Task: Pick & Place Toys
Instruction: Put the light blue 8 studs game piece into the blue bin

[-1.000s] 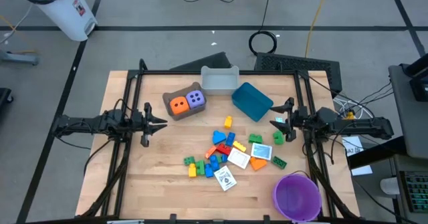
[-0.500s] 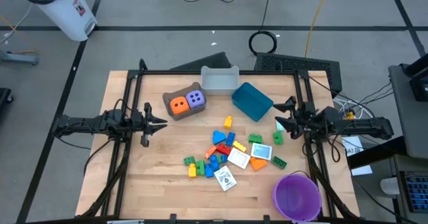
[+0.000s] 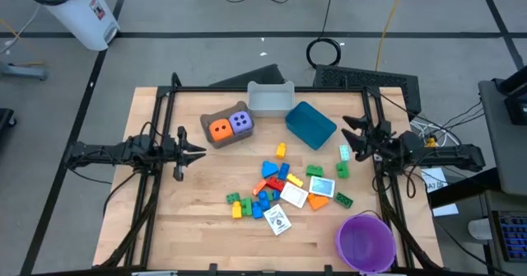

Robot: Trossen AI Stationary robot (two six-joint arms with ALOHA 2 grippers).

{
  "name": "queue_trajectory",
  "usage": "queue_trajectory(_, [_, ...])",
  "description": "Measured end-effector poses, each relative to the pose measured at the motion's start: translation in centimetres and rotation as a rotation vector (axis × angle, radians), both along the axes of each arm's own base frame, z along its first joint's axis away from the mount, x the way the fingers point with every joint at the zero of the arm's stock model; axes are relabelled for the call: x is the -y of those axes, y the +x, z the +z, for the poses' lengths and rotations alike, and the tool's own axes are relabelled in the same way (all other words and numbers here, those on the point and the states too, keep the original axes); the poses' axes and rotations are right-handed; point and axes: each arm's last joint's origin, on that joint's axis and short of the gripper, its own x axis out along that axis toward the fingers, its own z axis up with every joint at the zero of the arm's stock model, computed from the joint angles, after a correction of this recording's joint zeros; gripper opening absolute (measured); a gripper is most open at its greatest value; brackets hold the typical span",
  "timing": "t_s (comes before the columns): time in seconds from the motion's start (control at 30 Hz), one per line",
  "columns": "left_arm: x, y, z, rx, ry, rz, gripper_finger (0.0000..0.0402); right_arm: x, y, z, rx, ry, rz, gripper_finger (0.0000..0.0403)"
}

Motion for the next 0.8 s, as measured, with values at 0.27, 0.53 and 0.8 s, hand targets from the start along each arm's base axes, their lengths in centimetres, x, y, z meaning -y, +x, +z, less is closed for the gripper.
queue_trajectory(0.27, [0.0,0.0,0.0,-0.001,0.0,0.0,0.0076,0.2,2.3,3.4,-0.464,0.19,-0.043,0.0279])
queue_trajectory(0.53, [0.0,0.0,0.0,-0.002,0.001,0.0,0.0076,0.5,4.6,6.7,-1.023,0.491,-0.195,0.0279])
queue_trajectory(0.8, [0.0,0.0,0.0,-0.001,0.001,0.0,0.0076,1.8,5.2,3.7,-1.373,0.854,-0.286,0.0279])
